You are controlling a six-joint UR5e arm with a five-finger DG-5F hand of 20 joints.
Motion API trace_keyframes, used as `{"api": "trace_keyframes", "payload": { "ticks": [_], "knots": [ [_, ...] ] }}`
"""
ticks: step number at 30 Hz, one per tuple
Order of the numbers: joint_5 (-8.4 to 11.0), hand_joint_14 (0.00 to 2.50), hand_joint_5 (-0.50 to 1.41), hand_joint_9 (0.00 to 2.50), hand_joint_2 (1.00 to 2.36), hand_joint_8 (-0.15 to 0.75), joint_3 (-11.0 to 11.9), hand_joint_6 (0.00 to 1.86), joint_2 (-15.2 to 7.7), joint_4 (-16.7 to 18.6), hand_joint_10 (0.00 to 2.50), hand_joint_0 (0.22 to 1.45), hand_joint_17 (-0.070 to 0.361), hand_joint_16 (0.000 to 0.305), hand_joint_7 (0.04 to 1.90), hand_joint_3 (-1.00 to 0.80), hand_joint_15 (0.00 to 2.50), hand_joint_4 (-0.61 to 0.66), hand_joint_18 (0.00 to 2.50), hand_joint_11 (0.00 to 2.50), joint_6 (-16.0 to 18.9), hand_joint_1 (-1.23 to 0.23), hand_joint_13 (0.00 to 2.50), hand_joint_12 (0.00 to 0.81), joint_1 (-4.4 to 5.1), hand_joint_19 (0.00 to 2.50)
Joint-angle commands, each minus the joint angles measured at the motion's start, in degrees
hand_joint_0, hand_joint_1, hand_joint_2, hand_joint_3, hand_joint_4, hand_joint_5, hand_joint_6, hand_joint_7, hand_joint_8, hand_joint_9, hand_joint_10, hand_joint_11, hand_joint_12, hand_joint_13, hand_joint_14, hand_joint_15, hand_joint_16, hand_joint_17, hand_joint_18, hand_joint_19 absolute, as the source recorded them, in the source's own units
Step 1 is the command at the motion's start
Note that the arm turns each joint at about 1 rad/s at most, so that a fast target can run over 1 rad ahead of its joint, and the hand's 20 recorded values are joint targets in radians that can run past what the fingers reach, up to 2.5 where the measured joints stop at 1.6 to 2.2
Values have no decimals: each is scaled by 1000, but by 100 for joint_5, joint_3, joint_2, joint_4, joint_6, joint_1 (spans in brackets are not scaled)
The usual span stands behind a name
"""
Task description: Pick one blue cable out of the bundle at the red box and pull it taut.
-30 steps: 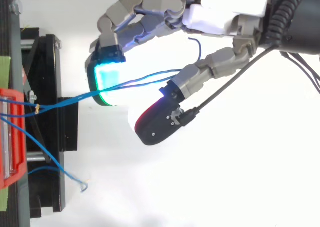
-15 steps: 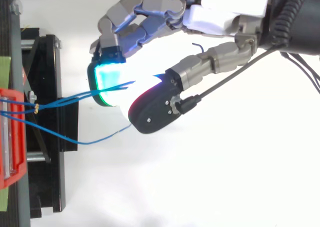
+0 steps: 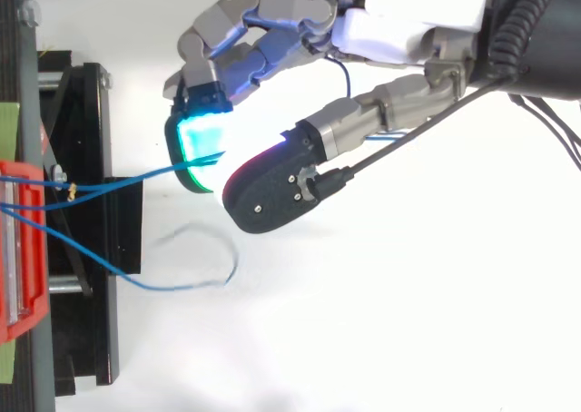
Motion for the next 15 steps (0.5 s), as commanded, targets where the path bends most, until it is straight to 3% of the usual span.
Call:
{"api": "trace_keyframes", "payload": {
  "ticks": [1,4,15],
  "knots": [
    [0,8,-164,748,1008,246,1,864,3,-4,8,599,121,54,1133,-400,185,46,339,337,-2,-783,399,361,-4,252],
    [0,8,-166,745,1000,251,1,866,-5,13,8,558,124,55,1104,-497,186,48,347,336,-2,-789,401,366,4,257],
    [0,8,-168,748,1000,259,1,863,3,-4,8,523,128,57,1074,-500,197,56,348,338,-2,-766,401,374,4,261]
  ]
}}
